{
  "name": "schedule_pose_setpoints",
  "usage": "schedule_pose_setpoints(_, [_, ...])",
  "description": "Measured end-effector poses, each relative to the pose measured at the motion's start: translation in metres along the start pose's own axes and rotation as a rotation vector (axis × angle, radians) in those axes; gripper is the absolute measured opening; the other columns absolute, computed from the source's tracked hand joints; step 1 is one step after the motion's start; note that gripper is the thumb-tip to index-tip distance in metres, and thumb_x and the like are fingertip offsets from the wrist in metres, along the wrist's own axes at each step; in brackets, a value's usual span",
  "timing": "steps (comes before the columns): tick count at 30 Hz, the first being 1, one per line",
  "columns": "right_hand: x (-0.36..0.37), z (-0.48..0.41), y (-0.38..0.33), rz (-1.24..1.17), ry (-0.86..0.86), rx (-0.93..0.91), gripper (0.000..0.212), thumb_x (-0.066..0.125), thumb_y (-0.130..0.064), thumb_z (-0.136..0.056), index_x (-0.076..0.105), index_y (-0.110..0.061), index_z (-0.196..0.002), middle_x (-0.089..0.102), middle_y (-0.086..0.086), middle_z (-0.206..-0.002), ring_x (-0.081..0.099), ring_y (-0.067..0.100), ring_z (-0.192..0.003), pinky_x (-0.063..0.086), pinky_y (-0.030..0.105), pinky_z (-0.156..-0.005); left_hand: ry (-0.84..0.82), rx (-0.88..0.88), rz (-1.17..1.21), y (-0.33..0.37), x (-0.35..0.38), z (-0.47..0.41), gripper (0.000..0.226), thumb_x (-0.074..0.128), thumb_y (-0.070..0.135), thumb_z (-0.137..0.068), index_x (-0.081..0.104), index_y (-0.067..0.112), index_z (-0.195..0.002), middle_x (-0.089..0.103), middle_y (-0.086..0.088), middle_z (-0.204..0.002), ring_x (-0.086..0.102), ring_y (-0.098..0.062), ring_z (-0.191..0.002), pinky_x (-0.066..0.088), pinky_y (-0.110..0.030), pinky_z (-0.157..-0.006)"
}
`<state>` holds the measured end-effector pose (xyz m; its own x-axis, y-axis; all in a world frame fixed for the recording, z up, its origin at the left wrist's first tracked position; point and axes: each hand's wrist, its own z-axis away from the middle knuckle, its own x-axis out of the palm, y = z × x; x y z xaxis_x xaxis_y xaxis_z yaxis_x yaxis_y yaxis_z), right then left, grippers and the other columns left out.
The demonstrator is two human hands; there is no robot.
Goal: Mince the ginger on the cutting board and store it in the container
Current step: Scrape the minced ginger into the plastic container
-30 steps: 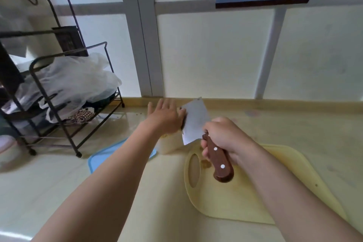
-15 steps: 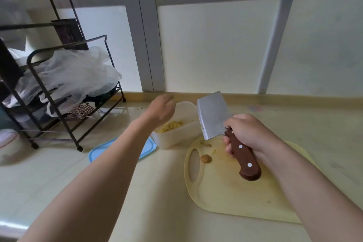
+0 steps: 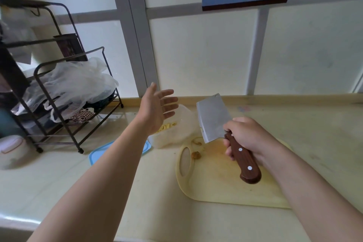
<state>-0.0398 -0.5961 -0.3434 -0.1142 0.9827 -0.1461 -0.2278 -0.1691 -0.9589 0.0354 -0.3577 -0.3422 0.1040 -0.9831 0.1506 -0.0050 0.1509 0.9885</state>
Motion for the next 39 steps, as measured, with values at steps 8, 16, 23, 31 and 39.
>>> schedule_pose_setpoints(8, [-0.002,0.008,-0.003,0.008,-0.025,-0.032,0.011,0.049,-0.003,-0.093,0.046,-0.011,-0.086,0.052,0.013,-0.060,0.049,0.024,-0.042,0.044,0.028,-0.046,-0.058,0.178,-0.712,-0.002,0.009,0.013,0.039,0.053,0.033,-0.101,0.051,0.013,-0.135,0.057,-0.005,-0.125,0.056,-0.023,-0.114,0.045,-0.032,-0.090])
schedule_pose_setpoints(16, [0.012,0.003,-0.008,-0.022,-0.041,-0.047,0.013,0.048,-0.002,-0.094,0.046,-0.009,-0.083,0.052,0.013,-0.055,0.048,0.023,-0.040,0.044,0.027,-0.045,-0.127,0.380,-1.005,0.014,0.022,0.023,0.036,0.057,0.018,-0.091,0.062,0.018,-0.127,0.061,-0.002,-0.124,0.058,-0.016,-0.115,0.047,-0.031,-0.102])
schedule_pose_setpoints(23, [0.012,-0.031,-0.013,-0.101,-0.020,-0.075,0.019,0.046,0.001,-0.094,0.047,-0.008,-0.077,0.051,0.013,-0.051,0.048,0.024,-0.038,0.044,0.029,-0.045,-0.259,0.406,-1.081,0.009,0.031,0.006,0.060,0.061,0.056,-0.087,0.052,0.027,-0.138,0.054,0.000,-0.134,0.050,-0.016,-0.126,0.041,-0.042,-0.110])
schedule_pose_setpoints(31, [-0.003,-0.066,-0.032,-0.129,-0.048,0.026,0.019,0.045,0.000,-0.095,0.048,-0.008,-0.078,0.053,0.011,-0.051,0.049,0.023,-0.036,0.045,0.028,-0.042,-0.222,0.178,-1.436,-0.002,0.022,-0.025,0.083,0.039,0.074,-0.091,0.012,0.034,-0.158,0.018,-0.003,-0.165,0.016,-0.030,-0.150,0.014,-0.054,-0.120])
schedule_pose_setpoints(39, [0.020,-0.070,-0.083,-0.049,-0.099,0.159,0.011,0.042,0.000,-0.093,0.048,-0.006,-0.087,0.052,0.015,-0.060,0.051,0.024,-0.039,0.042,0.030,-0.049,-0.205,-0.096,-1.233,0.023,0.009,-0.032,0.079,0.036,0.076,-0.091,0.018,0.036,-0.157,0.022,-0.001,-0.165,0.018,-0.028,-0.151,0.018,-0.056,-0.121])
